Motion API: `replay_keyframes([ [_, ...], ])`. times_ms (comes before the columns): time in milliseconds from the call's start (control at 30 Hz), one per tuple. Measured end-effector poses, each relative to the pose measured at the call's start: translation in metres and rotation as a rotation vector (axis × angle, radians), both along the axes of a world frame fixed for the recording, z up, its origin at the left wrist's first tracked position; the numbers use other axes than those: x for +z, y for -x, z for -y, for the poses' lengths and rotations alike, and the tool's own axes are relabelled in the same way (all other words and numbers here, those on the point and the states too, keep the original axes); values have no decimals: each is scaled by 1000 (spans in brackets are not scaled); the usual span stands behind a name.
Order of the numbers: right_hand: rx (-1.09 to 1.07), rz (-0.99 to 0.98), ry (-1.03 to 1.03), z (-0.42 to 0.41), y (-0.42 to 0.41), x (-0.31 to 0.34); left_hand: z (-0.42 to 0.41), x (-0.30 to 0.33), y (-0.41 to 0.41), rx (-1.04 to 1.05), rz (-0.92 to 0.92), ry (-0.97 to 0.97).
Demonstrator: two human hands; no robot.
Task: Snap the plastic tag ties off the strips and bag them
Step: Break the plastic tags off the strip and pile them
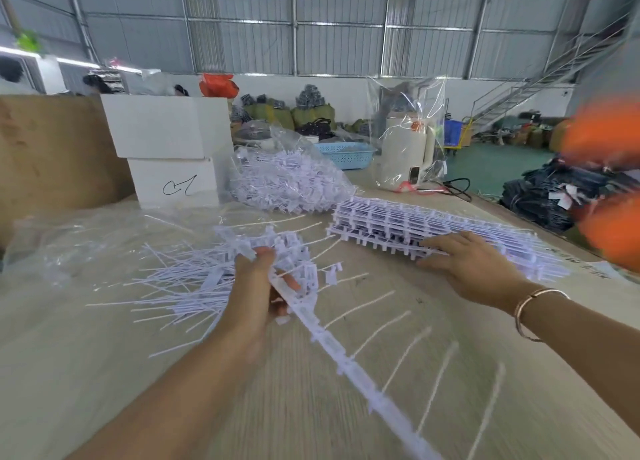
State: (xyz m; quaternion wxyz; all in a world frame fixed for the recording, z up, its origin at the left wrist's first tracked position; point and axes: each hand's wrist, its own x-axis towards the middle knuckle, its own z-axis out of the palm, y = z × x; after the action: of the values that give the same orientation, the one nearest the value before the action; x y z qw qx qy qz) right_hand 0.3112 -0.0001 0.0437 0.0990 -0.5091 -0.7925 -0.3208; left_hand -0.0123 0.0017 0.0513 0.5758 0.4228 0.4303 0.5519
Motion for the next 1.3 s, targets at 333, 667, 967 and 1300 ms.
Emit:
replay_keyframes([
  [333, -20, -1663, 382, -23, 88, -6, -32, 28, 40, -462, -579, -55],
  [667, 82, -1607, 771, -2, 157, -14, -36, 10, 16, -500, -1276, -488],
  [967, 183, -1825, 707, 13, 162, -26, -2, -21, -16, 8, -1453, -721],
  [1300, 309, -1622, 680, 11, 163, -31, -6, -39, -3, 155, -1462, -882],
])
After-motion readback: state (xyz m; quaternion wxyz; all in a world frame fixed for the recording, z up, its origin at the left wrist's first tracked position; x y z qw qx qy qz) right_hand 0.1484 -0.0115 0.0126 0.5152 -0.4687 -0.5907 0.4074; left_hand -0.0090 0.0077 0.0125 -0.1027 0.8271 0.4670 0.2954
